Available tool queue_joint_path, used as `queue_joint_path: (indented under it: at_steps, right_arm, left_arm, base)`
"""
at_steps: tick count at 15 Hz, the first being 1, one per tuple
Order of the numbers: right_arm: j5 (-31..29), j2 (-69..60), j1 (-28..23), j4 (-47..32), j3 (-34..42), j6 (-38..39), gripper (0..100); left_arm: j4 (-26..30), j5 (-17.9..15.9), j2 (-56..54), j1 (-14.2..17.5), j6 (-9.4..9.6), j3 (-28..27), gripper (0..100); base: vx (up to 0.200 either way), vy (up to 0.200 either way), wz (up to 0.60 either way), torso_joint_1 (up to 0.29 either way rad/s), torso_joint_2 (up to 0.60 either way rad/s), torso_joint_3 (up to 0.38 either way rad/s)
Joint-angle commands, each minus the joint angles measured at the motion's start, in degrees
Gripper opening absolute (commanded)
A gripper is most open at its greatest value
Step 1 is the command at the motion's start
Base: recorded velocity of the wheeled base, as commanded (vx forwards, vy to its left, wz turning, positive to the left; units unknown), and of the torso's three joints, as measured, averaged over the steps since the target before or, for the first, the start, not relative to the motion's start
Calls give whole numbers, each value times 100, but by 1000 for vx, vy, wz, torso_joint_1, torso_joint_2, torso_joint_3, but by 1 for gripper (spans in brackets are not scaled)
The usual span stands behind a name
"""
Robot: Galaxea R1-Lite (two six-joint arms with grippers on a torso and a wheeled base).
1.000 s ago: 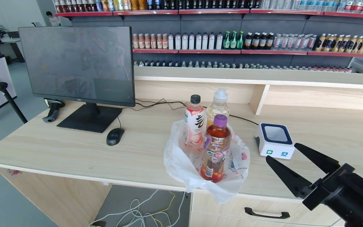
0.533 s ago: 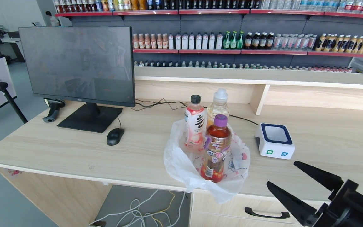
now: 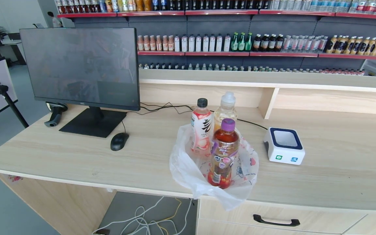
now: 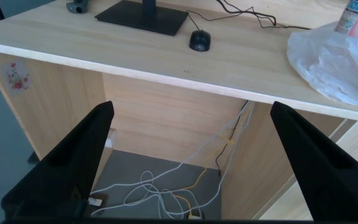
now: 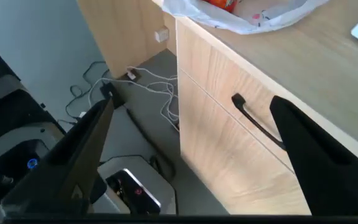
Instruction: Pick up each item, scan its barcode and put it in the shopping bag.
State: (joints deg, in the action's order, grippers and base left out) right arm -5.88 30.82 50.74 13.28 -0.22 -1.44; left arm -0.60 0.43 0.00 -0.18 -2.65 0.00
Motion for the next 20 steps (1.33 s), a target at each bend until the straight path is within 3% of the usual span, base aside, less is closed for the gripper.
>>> queue_joint_path:
  at_steps: [1,3,4,5,8,9,14,20]
  right_arm:
    - [350,-2370,657,-1319,22,-155,100]
    - [359,-2475,1158,-1319,13,82,100]
    - [350,-2344,973,-1319,13,126,100]
    - [350,-1957,182,-1319,13,117,100]
    - [359,-1139,-3105,-1319,13,-190,100]
    - [368,-1175,-3711,-1319,13,-199,100]
    - [368,-2792,-5153,-1319,13,-181,100]
    - [368,-3082,-5109,-1319,13,-190,100]
  left_arm:
    - [-2,1,9,1,1,0,100]
    - [-2,1,9,1,1,0,100]
    - [-2,1,9,1,1,0,100]
    - [-2,1,9,1,1,0,100]
    - [-2,1,9,1,1,0,100]
    - [-2,1,9,1,1,0,100]
    - [-2,1,9,1,1,0,100]
    - [-2,1,9,1,1,0,100]
  base:
    - [0,0,0,0,0,0]
    - [0,0,0,0,0,0]
    - [0,0,0,0,0,0]
    - [0,0,0,0,0,0]
    - [0,0,0,0,0,0]
    - [0,0,0,0,0,0]
    - [0,0,0,0,0,0]
    - [0,0,0,0,0,0]
